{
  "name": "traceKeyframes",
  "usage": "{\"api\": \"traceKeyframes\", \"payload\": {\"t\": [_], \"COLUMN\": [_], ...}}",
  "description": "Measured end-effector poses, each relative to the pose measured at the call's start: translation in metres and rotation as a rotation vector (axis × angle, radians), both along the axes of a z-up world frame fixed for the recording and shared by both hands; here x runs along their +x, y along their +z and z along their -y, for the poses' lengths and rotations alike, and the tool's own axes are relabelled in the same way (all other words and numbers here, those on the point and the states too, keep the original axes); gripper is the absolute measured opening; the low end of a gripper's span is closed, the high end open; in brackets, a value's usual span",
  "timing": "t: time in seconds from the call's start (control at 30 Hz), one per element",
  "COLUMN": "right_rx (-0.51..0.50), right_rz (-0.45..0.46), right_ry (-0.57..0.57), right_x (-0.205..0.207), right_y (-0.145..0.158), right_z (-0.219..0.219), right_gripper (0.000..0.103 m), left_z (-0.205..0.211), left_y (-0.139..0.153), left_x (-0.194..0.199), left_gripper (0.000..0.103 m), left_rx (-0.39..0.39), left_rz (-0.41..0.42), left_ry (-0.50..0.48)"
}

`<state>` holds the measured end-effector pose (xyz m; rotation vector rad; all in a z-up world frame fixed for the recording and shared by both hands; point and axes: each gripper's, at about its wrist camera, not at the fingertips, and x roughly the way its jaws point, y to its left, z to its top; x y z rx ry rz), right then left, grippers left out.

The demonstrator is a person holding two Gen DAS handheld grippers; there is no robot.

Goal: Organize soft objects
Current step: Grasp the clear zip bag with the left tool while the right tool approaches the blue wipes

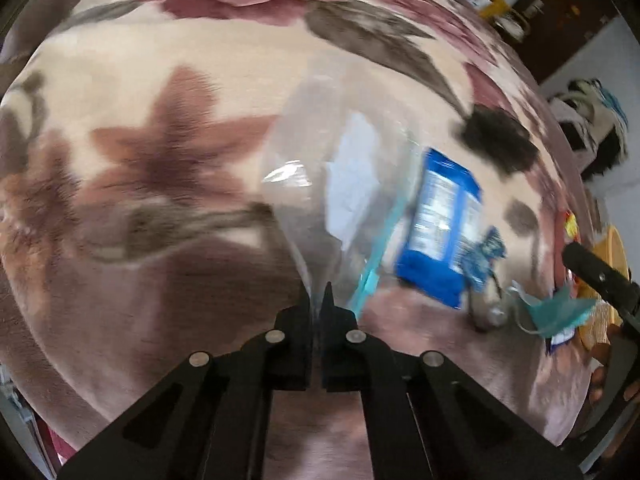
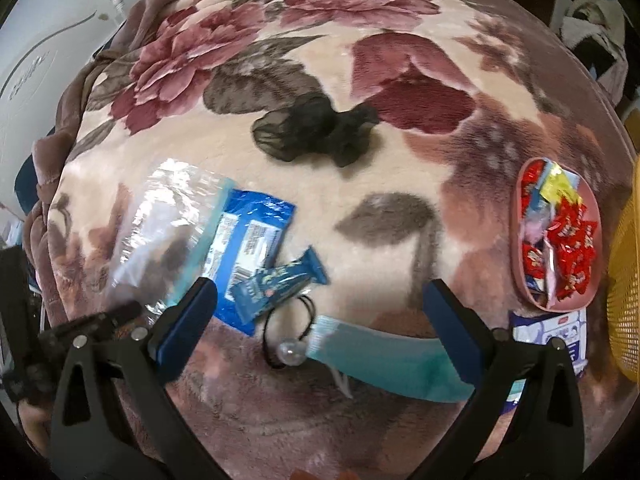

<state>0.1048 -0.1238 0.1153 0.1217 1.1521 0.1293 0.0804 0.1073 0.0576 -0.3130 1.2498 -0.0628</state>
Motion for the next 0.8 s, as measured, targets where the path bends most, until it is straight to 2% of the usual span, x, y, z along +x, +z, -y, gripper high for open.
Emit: {"api": "traceKeyframes", "payload": {"t": [0.1,0.13,0.17,0.2,0.23,0.27,0.4,0.5,0.6,0.7,0.77,0.8], "right_rx": [-0.009,-0.008,-0.008,-0.009,-0.008,-0.008,-0.011,-0.010,-0.006,-0.011,-0.017,-0.020], "right_rz": [-0.007,-0.010,-0.012,-0.012,-0.011,-0.009,-0.008,-0.005,0.002,0.003,-0.001,-0.004], "right_ry": [0.011,0.014,0.015,0.016,0.016,0.017,0.024,0.027,0.021,0.015,0.010,0.009], "right_x": [0.005,0.008,0.010,0.012,0.014,0.016,0.024,0.028,0.030,0.034,0.037,0.038], "right_y": [-0.004,-0.005,-0.006,-0.007,-0.007,-0.007,-0.009,-0.009,-0.008,-0.009,-0.011,-0.012], "right_z": [-0.008,-0.010,-0.012,-0.014,-0.015,-0.017,-0.021,-0.023,-0.021,-0.017,-0.014,-0.013], "right_gripper": [0.103,0.103,0.103,0.103,0.103,0.103,0.103,0.103,0.103,0.103,0.103,0.103], "left_z": [-0.018,-0.023,-0.025,-0.027,-0.027,-0.028,-0.021,-0.002,0.013,0.025,0.025,0.022], "left_y": [-0.005,-0.005,-0.004,-0.001,0.001,0.006,0.018,0.014,0.002,-0.023,-0.038,-0.041], "left_x": [0.000,0.001,0.001,0.001,0.001,0.001,0.015,0.039,0.059,0.076,0.082,0.083], "left_gripper": [0.002,0.014,0.028,0.067,0.092,0.097,0.102,0.102,0.102,0.102,0.099,0.084], "left_rx": [-0.028,-0.031,-0.016,0.018,0.042,0.059,0.108,0.167,0.185,0.182,0.168,0.153], "left_rz": [-0.011,-0.009,-0.004,0.006,0.018,0.045,0.095,0.088,0.033,-0.061,-0.110,-0.113], "left_ry": [0.010,0.012,0.014,0.019,0.026,0.034,-0.005,-0.103,-0.172,-0.207,-0.189,-0.170]}}
